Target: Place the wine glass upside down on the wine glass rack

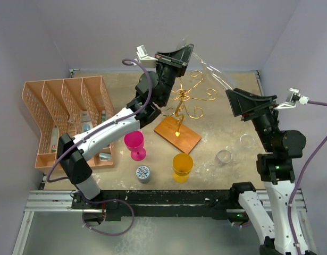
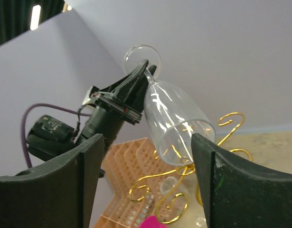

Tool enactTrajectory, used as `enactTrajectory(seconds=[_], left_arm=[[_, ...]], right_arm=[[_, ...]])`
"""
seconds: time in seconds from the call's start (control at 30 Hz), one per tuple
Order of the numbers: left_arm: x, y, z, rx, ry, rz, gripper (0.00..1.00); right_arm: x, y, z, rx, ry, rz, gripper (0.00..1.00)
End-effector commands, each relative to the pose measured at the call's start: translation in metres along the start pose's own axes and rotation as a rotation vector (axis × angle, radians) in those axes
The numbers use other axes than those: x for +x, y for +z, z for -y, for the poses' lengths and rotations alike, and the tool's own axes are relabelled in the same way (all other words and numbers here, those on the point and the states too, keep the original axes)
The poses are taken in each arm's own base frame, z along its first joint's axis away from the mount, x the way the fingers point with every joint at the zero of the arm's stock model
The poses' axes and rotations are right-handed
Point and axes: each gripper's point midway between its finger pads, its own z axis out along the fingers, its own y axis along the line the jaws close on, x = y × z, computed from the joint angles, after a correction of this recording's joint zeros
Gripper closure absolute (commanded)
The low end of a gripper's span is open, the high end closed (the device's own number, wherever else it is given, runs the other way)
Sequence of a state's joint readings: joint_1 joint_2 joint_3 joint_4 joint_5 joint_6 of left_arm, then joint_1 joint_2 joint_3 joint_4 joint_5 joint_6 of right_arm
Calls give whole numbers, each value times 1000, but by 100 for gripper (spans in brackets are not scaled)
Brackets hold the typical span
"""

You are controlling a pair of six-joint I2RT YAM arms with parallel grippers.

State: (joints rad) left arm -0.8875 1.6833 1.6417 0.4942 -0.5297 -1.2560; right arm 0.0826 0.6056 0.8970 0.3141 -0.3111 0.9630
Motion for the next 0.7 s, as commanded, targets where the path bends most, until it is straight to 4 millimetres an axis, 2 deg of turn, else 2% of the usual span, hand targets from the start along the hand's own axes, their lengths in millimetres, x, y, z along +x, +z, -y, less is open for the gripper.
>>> enactTrajectory(seconds=[0.0,0.13,0.2,0.3,0.37,0.5,0.6,0.67], left_arm=[[-53,-10,61,143,33,70,100],[-62,-16,71,175,118,28,100],[-61,-22,78,198,168,-3,100],[-55,-31,92,242,273,-66,100],[-49,-38,96,265,355,-122,100],[-35,-57,98,310,523,-246,100],[-22,-71,101,383,592,-342,100],[-11,-78,104,435,602,-392,100]], right_arm=[[-7,-10,-22,-48,-183,-39,20],[6,-13,-13,-35,-313,-136,14],[8,-14,-8,-20,-375,-167,12],[5,-12,-11,-25,-419,-189,10],[0,-8,-24,-66,-447,-198,11],[-1,-4,-73,-295,-483,-265,12],[0,2,-86,-359,-460,-304,14],[5,10,-82,-373,-441,-340,16]])
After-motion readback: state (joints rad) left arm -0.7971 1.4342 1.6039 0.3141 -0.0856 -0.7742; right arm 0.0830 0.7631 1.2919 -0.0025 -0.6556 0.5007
